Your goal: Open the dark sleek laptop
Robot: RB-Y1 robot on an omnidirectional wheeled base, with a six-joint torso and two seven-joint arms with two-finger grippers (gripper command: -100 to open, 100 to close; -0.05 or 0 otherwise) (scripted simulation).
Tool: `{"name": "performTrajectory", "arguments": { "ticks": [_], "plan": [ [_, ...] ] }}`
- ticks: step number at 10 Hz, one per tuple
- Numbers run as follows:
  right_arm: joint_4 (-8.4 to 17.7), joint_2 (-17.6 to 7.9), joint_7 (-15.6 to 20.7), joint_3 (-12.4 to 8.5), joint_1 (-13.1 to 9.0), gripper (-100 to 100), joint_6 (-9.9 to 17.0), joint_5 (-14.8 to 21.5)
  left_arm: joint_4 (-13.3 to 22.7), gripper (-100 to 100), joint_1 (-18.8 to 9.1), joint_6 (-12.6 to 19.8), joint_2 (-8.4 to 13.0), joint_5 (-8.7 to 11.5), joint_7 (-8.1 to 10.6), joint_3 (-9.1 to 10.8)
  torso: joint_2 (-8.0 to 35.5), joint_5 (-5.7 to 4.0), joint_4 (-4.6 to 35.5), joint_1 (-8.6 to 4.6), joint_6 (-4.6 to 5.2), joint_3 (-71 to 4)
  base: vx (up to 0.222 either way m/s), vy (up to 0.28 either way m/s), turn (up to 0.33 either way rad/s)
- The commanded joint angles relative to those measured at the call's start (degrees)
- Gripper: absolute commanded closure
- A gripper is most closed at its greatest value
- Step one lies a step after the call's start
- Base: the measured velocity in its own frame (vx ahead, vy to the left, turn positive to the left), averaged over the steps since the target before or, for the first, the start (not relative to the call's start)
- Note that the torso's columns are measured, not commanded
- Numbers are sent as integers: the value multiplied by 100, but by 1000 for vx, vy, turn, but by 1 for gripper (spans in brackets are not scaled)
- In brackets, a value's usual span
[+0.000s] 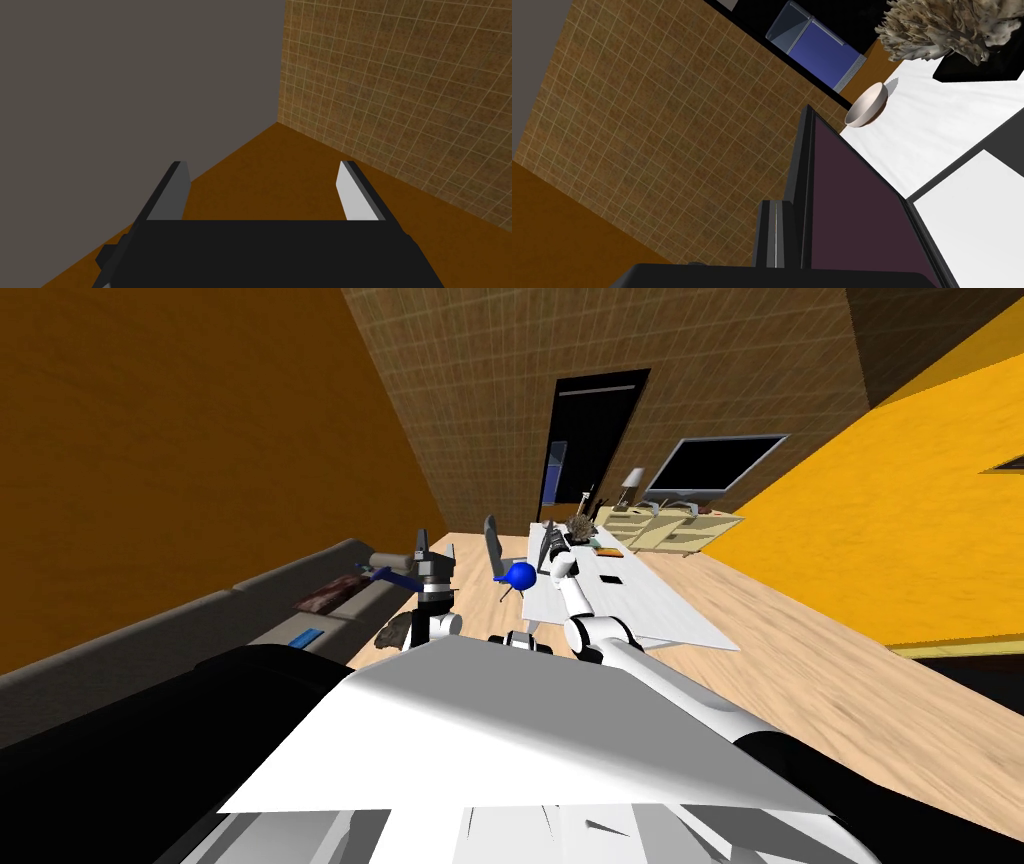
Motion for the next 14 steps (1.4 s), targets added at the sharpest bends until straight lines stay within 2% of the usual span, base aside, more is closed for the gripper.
{"name": "performTrajectory", "arguments": {
  "ticks": [1, 3, 4, 5, 6, 7, 8, 9, 10, 11, 12, 13, 14],
  "plan": [
    [209, -6, -373, -338, -113, 100, 440, 426, 0, 0, 1, 0, 0, 0, 0, 0, -1, 1, -1, 7, 4, -2, -13, 83, -116],
    [209, -6, -406, -338, -113, 100, 455, 657, 0, 0, 0, 0, 0, 0, 0, 0, 7, 0, 2, 0, -3, 4, -15, 30, 13],
    [415, -16, -656, -627, -222, 100, 741, 866, 0, 0, 0, 0, 0, 0, 0, 0, 5, -2, 2, -6, 0, 3, -3, 64, -148],
    [415, -16, -721, -662, -222, 100, 871, 989, 0, 0, 1, 0, 0, 0, 0, 0, 2, 2, 0, 11, 4, 1, -26, 85, -137],
    [415, -16, -808, -662, -222, 100, 871, 1216, 0, 0, 0, 0, 0, 0, 0, 0, 8, 5, 1, 18, -2, 4, -25, 54, -8],
    [621, -26, -1122, -881, -331, 100, 1101, 1404, 0, 0, 0, 0, 0, 0, 0, 0, 8, 3, 2, 9, -4, 5, -29, 97, -146],
    [621, -26, -1209, -987, -331, 100, 1249, 1575, 0, 0, 0, 0, 0, 0, 0, 0, 8, 4, 2, 17, 2, 4, -33, 93, -121],
    [621, -26, -1209, -987, -331, 100, 1287, 1748, 0, 0, 0, 0, 0, 0, 0, 0, 6, 3, 2, 10, -1, 4, -16, 42, 0],
    [827, -37, -1452, -1279, -440, 100, 1537, 1928, 0, 0, 0, 0, 0, 0, 0, 0, 1, -1, 0, -5, -2, 0, -24, 79, -151],
    [827, -37, -1611, -1122, -440, 100, 1562, 1967, 0, 0, 0, 0, 0, 0, 0, 0, 2, 0, -1, 5, 4, 0, -27, 92, -122],
    [827, -37, -1611, -1311, -440, 100, 1703, 2296, 0, 0, 0, 0, 0, 0, 0, 0, 4, 4, 1, 15, -3, 2, -15, 47, 4],
    [827, -37, -1611, -1311, -440, 100, 1703, 2349, 0, 0, 0, 0, 0, 0, 0, 0, 2, 1, 1, 2, -3, 1, -5, 9, 21],
    [1033, -47, -1843, -1635, -549, 100, 2039, 2653, 0, 0, 0, 0, 1, 0, 0, 0, 0, -3, 0, -10, 0, 0, -31, 54, -174]
  ]
}}
